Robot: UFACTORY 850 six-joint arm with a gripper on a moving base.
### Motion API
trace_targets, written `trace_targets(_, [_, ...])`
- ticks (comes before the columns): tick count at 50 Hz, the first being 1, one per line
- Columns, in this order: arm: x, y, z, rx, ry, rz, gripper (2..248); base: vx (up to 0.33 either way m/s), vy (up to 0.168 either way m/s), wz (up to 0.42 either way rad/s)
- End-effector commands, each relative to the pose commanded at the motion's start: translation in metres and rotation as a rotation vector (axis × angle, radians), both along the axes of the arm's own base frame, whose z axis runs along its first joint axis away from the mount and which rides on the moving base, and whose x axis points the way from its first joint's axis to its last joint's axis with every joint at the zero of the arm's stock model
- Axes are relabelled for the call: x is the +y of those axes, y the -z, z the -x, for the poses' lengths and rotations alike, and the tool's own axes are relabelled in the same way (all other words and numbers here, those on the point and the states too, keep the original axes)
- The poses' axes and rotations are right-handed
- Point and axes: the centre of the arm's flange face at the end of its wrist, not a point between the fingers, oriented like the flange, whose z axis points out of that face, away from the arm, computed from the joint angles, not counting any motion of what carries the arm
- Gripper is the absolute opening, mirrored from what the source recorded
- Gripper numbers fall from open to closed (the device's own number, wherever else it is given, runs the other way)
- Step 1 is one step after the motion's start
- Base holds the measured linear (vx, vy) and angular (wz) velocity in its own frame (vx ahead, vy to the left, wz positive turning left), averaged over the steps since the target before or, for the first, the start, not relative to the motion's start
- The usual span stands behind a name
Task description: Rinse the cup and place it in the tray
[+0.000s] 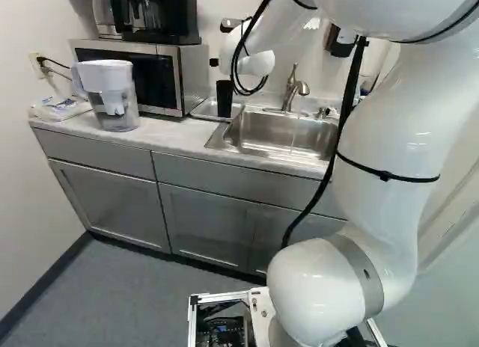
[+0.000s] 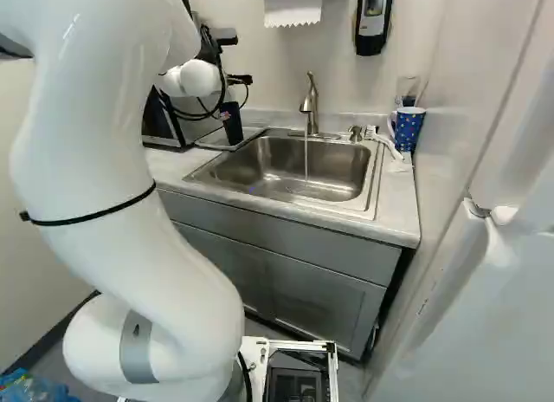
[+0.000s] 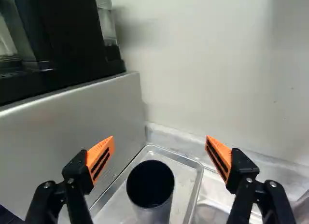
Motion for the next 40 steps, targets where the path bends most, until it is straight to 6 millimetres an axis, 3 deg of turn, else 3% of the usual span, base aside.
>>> trace_targets(40, [-0.032, -0.036, -0.001, 0.015, 0.056, 0.003, 247, 0.000, 0.000, 0.000])
